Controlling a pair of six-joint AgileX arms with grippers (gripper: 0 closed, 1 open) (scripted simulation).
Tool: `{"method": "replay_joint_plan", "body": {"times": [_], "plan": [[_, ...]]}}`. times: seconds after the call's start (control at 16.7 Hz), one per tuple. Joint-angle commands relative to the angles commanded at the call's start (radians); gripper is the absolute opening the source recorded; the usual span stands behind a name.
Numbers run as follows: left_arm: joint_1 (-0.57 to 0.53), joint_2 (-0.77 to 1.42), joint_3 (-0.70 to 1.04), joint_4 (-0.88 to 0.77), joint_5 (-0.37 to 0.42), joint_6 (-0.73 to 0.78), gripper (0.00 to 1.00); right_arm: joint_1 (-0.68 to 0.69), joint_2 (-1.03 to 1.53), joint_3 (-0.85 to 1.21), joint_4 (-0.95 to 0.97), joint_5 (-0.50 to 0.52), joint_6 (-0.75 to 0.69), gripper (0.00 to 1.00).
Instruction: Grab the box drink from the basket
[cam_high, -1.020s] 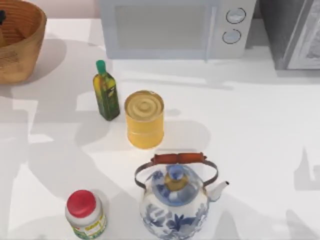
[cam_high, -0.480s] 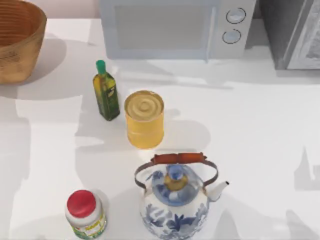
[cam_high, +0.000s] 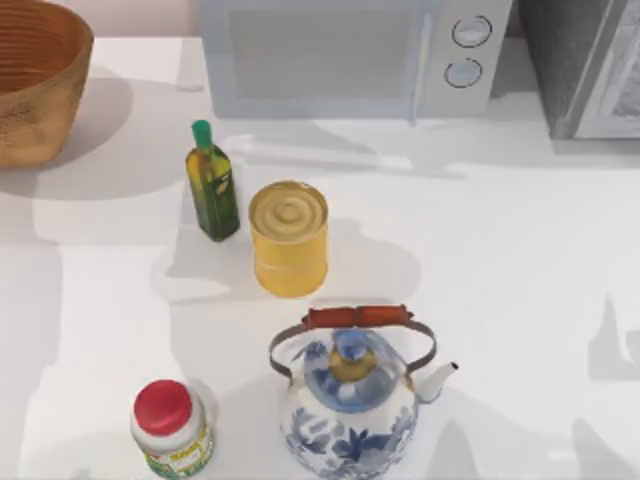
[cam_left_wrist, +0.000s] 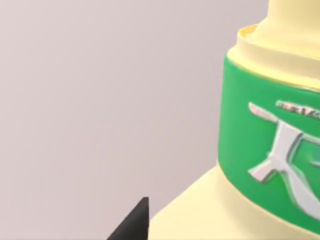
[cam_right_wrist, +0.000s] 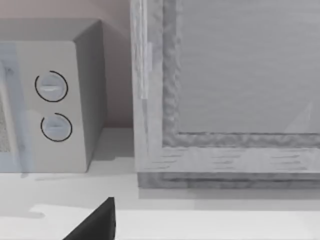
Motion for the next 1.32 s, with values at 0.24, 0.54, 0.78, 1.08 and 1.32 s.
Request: {"method": "replay_joint_plan", "body": {"times": [0.24,0.54,0.78,1.08,1.32], "plan": [[-0.012,-0.084,-0.086,-0.040,-0.013,-0.008,0.00,0.000,0.000,0.000,0.000,0.000,0.000,1.00],[-0.048,-0.416,-0.320,-0.123,-0.055,-0.009,0.00,0.000,0.000,0.000,0.000,0.000,0.000,1.00],[-0.088,-0.806,-0.574,-0.212,-0.100,-0.008,0.00,0.000,0.000,0.000,0.000,0.000,0.000,1.00],[-0.143,-1.327,-0.929,-0.343,-0.162,-0.010,0.00,0.000,0.000,0.000,0.000,0.000,0.000,1.00],[-0.182,-1.669,-1.185,-0.439,-0.206,-0.013,0.00,0.000,0.000,0.000,0.000,0.000,0.000,1.00]]}}
